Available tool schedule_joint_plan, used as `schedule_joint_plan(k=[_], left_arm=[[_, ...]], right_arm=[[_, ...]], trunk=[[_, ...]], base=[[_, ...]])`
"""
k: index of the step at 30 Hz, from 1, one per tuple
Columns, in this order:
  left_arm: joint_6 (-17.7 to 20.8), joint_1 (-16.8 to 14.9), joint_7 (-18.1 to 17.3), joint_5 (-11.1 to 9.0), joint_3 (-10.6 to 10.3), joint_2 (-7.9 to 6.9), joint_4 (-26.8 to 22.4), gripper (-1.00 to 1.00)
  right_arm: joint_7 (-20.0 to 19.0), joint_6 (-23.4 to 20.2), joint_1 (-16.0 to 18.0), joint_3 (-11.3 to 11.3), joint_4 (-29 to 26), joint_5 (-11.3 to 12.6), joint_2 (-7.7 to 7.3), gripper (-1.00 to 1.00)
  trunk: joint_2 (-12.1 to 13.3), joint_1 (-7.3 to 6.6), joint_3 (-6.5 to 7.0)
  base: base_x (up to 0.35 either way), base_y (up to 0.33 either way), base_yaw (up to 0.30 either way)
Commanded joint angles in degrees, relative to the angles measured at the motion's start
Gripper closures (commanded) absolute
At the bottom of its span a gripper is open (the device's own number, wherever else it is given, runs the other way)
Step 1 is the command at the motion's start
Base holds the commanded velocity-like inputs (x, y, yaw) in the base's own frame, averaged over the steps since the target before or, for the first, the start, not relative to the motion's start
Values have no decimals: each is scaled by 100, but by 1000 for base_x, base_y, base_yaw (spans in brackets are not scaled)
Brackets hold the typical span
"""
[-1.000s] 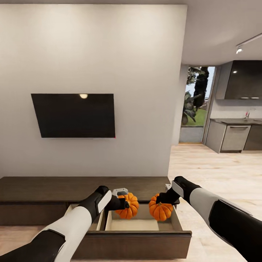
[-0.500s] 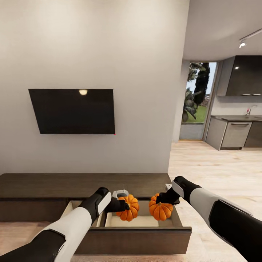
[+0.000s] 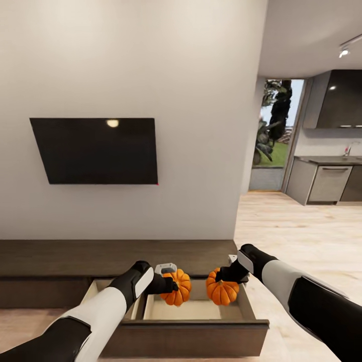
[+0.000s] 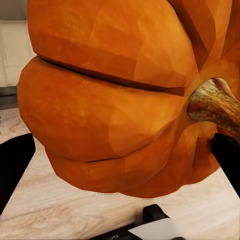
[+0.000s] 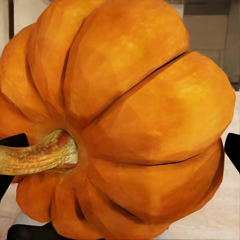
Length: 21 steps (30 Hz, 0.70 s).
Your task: Place each of the two pumpkins and all three candles from the living room inside a cabinet in the living room (use any cabinet), then make sure every cabinet is closed, and position the cauldron so it is next to a table in the living room.
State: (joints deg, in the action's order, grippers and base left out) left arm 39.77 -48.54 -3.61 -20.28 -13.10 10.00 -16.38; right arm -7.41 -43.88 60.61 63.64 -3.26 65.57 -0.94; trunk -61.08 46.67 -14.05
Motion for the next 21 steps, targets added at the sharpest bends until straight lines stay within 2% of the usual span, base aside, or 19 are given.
schedule_joint_plan(k=[1, 8, 15, 19, 21], left_arm=[[19, -6, -13, -2, -7, 0, 5, 100], [21, -6, -17, -2, -31, 0, 20, 100], [29, -6, -48, -2, -36, 0, 21, 100], [26, -6, -186, -2, -38, 0, 21, 100], [25, -6, -242, -2, -42, 0, 21, 100]], right_arm=[[-50, -17, 3, 27, -8, -27, -1, 100], [-50, -18, -13, 26, -8, -27, 5, 100], [-50, -17, -20, 26, -8, -27, 6, 100], [-50, -16, -22, 26, -8, -27, 6, 100], [-50, -15, -23, 26, -8, -27, 6, 100]], trunk=[[-6, 4, -17], [-6, 4, -81], [-6, 4, -146], [-6, 4, -182], [-86, 48, -237]], base=[[337, 0, 0], [293, 0, 0], [36, 0, 0], [4, 0, 0], [0, 0, 0]])
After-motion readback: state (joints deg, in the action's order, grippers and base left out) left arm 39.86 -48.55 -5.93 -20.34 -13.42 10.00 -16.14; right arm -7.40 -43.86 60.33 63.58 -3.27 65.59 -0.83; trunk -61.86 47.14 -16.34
